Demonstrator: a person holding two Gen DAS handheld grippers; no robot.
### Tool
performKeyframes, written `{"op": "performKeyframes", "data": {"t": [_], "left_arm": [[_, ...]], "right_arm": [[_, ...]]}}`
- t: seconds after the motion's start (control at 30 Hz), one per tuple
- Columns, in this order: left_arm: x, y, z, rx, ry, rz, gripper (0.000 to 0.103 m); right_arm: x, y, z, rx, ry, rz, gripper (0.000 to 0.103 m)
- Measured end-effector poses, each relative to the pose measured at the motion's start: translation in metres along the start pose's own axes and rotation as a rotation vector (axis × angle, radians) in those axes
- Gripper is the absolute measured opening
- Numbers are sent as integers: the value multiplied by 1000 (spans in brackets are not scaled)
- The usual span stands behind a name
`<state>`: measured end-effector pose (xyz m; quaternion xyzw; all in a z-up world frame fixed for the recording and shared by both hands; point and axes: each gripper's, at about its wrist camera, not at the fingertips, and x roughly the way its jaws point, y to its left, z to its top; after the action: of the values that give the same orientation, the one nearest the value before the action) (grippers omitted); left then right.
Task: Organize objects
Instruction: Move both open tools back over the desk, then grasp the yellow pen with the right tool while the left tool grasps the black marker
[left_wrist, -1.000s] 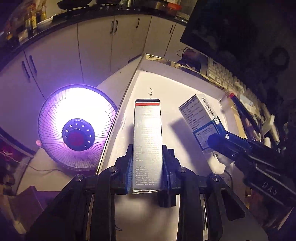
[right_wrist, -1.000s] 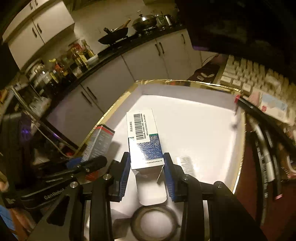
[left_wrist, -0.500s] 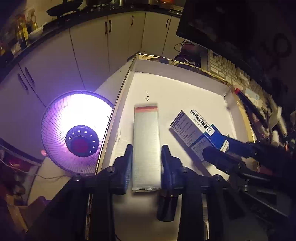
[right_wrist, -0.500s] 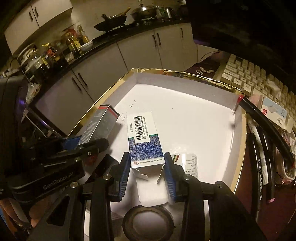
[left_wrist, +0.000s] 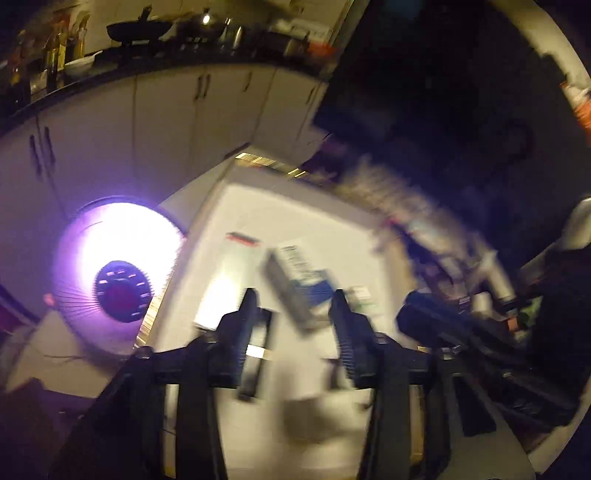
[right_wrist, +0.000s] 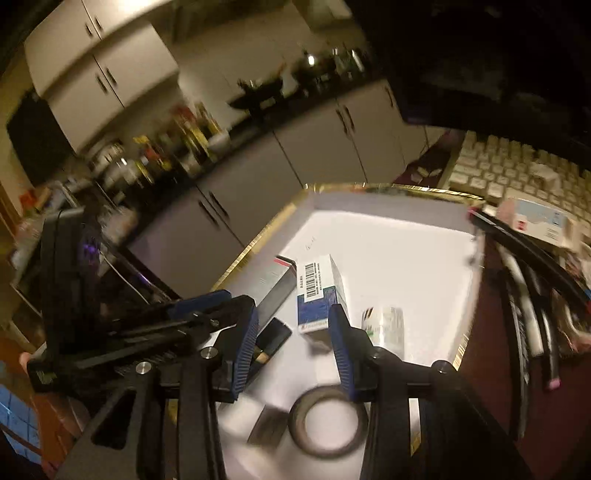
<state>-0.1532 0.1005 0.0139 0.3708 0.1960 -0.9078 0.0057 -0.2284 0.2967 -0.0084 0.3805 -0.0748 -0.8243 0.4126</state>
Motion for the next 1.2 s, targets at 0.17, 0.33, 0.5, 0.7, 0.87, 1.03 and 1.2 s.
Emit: {"op": "performKeyframes", "data": {"t": [0.17, 0.33, 0.5, 0.7, 0.87, 1.03, 1.2], "left_arm": [[-12, -52, -28, 37, -92, -68, 58], [10, -119, -46, 219, 4, -160, 58], [41, -157, -51, 273, 117, -167, 58], [67, -181, -49, 263, 179, -135, 58], [71, -183, -52, 271, 182, -109, 58], [80, -182, -48, 256, 201, -63, 58], [100, -188, -40, 272, 232, 4, 58]], "right_arm": [[-48, -24, -28, -19, -88, -93, 72], [-93, -72, -55, 110, -108, -237, 72], [-128, -114, -72, 192, -105, -418, 71], [-160, -162, -88, 349, -123, -530, 51], [-158, -184, -93, 405, -77, -557, 49], [-148, -189, -91, 413, -36, -618, 23], [-151, -188, -96, 401, -6, -652, 10]]}}
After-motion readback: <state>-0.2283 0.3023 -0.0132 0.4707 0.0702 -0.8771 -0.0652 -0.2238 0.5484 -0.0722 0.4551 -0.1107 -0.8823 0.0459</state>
